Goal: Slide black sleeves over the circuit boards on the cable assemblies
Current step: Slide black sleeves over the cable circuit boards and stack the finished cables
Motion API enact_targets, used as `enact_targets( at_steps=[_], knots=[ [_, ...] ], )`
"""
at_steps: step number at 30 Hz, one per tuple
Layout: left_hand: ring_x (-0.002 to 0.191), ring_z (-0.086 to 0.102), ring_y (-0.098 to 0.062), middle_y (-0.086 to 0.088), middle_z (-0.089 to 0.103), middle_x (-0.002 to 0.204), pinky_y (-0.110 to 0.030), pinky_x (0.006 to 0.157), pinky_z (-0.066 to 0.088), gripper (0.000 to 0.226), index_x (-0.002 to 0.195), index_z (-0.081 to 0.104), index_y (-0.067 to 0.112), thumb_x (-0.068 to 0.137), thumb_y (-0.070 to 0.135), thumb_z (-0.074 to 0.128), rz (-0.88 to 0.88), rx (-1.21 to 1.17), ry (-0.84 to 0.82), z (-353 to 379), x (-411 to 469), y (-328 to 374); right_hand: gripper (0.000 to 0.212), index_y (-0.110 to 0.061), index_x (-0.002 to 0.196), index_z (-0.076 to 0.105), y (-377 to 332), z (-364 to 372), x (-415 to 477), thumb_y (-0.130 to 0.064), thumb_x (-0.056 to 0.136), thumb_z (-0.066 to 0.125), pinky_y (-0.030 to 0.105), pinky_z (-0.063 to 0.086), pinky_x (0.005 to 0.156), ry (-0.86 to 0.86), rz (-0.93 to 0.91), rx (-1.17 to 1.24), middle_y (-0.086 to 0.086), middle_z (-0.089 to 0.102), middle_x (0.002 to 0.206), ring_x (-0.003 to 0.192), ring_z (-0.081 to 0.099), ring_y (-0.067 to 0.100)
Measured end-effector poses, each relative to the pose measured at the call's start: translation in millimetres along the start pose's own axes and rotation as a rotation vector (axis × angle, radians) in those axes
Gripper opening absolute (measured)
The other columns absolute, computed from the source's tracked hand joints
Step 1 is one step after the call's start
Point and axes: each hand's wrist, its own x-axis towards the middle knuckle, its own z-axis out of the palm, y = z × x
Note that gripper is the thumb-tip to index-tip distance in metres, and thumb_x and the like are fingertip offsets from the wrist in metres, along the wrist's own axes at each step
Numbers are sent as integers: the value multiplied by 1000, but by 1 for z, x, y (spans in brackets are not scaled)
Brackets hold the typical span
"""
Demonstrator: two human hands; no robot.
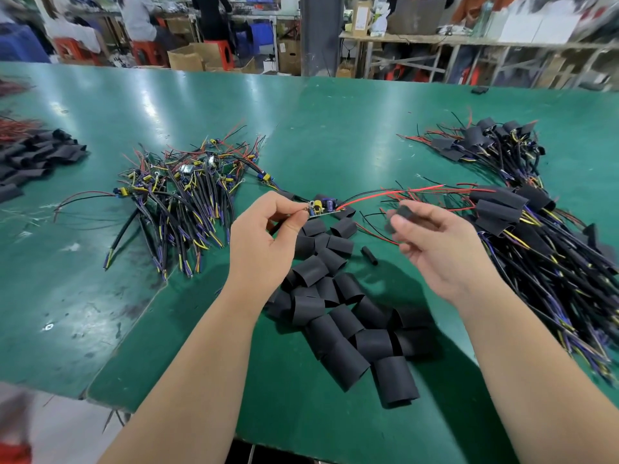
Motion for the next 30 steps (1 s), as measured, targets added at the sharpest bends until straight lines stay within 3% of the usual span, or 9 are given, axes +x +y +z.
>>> enact_targets(
  at_steps=[4, 8, 10, 12, 18, 25, 30],
  knots=[
    [64, 52, 8, 21, 62, 71, -5, 62, 36, 26, 79, 58, 35, 86, 9, 61, -31, -65, 49, -1, 3, -1, 7, -15, 91, 60, -8, -5, 1, -13, 85, 62, 15, 50, 62, 15, 18, 471, 2, 71, 85, 71, 67, 9],
    [63, 53, 6, 26, 63, 72, -5, 62, 36, 22, 79, 59, 35, 84, 14, 61, -48, -82, 45, -2, 3, -3, 38, -7, 104, 59, -14, -9, 2, -28, 73, 64, 12, 51, 66, 17, 15, 707, 5, 74, 94, 82, 70, 7],
    [63, 53, 7, 27, 63, 73, -4, 61, 36, 21, 80, 60, 34, 85, 13, 61, -30, -75, 27, -1, 3, -2, 37, -4, 103, 64, -15, -7, 1, -31, 76, 63, 11, 52, 68, 1, 31, 741, 5, 75, 94, 86, 71, 7],
    [62, 52, 7, 27, 63, 73, -4, 60, 36, 22, 80, 61, 32, 85, 11, 62, -17, -73, 11, -2, 3, -1, 32, -3, 90, 73, -15, -4, -1, -31, 78, 62, 12, 53, 69, -28, 38, 765, 6, 75, 91, 87, 71, 8],
    [64, 54, 6, 25, 63, 71, -6, 63, 38, 33, 77, 60, 32, 86, 0, 65, -32, -52, -39, -1, 1, 1, 28, -5, 84, 74, -18, -1, -3, -30, 76, 64, 14, 54, 66, -12, 4, 777, 3, 74, 86, 88, 71, 10],
    [67, 53, 4, 25, 62, 72, -7, 67, 39, 36, 75, 58, 31, 85, -3, 65, -18, -40, -98, 0, 0, 1, 40, -5, 104, 60, -20, -5, -2, -34, 77, 66, 15, 53, 65, 44, 22, 741, 6, 74, 93, 89, 71, 10],
    [67, 53, 3, 24, 62, 73, -9, 68, 40, 35, 74, 59, 31, 85, -2, 65, -32, -40, -118, 0, 0, 1, 37, -11, 95, 56, -19, -7, -1, -33, 69, 71, 16, 51, 63, 55, 36, 672, 2, 73, 80, 77, 70, 10]
  ],
)
